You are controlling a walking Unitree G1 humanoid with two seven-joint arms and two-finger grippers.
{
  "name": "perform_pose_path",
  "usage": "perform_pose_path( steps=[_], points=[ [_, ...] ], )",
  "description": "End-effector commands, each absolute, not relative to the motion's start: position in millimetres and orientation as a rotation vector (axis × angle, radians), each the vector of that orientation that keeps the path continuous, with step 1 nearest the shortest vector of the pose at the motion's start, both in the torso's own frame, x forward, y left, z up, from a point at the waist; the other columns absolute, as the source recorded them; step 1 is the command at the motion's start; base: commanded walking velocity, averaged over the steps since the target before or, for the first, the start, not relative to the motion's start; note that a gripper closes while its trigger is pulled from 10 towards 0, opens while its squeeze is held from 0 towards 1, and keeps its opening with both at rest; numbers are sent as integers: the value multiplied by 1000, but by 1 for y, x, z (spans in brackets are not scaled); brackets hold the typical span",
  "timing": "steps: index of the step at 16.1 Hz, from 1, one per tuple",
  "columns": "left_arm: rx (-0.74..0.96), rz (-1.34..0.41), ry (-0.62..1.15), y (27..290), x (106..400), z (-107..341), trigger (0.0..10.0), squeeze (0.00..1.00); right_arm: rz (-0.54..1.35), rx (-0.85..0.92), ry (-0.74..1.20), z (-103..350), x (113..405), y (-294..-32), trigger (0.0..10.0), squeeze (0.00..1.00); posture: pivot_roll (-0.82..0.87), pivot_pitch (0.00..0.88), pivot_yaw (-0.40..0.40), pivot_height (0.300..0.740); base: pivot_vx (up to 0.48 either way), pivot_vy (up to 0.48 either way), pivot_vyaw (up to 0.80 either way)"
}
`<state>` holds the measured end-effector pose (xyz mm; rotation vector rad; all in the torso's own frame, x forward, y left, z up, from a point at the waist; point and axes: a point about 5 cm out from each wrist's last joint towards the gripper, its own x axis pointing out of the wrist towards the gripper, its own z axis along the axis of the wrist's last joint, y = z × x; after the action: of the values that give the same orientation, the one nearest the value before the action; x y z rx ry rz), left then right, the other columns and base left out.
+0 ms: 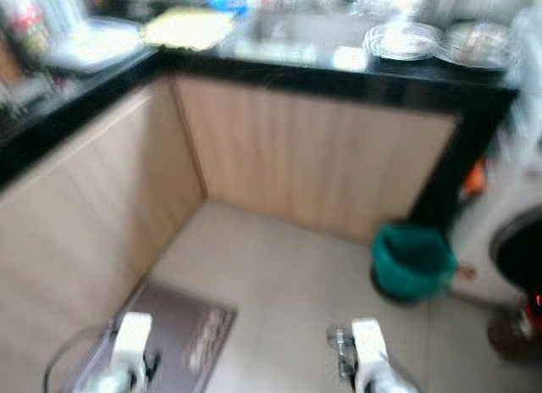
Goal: Kitchen organization
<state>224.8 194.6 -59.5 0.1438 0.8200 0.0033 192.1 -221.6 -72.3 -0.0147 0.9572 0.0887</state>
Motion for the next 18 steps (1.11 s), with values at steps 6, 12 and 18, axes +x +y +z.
perform_pose_path(
  steps=[6, 12, 18],
  points=[
    [151, -11, 841, 193, 219, -63, 10000, 0, 66, -16, 947, -71, 193, -227, 10000, 0, -69, 0, 64, 740, 293, 0, 0],
    [149, -11, 834, 192, 222, -62, 10000, 0, 71, -18, 946, -70, 194, -227, 10000, 0, -68, 0, 61, 740, 294, 0, 0],
    [140, -12, 826, 193, 221, -62, 10000, 0, 77, -21, 954, -70, 193, -227, 10000, 0, -71, 0, 61, 740, 94, 0, -643]
  ],
)
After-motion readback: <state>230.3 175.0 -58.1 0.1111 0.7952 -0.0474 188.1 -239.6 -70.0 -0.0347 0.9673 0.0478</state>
